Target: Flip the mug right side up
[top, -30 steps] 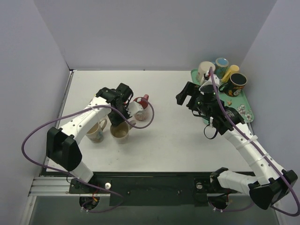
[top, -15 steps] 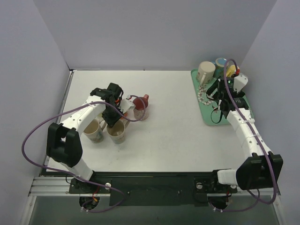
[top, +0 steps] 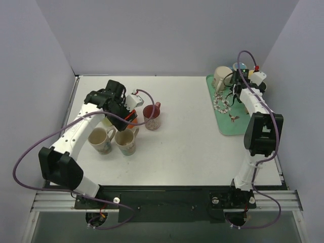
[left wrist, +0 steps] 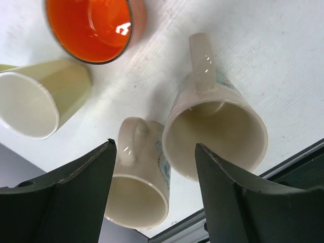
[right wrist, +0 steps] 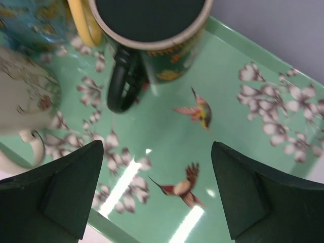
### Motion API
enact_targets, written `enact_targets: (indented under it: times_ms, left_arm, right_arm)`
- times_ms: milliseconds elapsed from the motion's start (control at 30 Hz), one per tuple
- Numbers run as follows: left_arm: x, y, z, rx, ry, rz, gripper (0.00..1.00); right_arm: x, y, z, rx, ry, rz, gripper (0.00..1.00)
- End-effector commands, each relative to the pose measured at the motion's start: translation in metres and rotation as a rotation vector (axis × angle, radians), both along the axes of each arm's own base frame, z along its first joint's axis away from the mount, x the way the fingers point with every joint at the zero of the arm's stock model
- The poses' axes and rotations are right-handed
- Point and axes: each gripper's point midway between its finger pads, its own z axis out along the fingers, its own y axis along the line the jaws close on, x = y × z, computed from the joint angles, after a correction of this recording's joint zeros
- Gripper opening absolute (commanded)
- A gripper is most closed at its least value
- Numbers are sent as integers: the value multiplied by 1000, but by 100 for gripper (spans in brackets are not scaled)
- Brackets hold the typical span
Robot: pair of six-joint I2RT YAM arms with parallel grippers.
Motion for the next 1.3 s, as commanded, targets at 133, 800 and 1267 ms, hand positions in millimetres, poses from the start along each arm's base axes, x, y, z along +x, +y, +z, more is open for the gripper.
enact_targets:
  times_ms: [133,800,1267]
  left_arm:
    - [6,11,66,-102,-189,117,75]
    - [-5,-5,99,-195,-196,44,75]
    - [-11,-9,111,-221,-225,10,75]
  right_arm:
    - [52,-26,-1,-7,-87,-186,80]
    - [52,-57,-48,76,44,-173,57]
    - [37,-42,-28,133,38,-42,0]
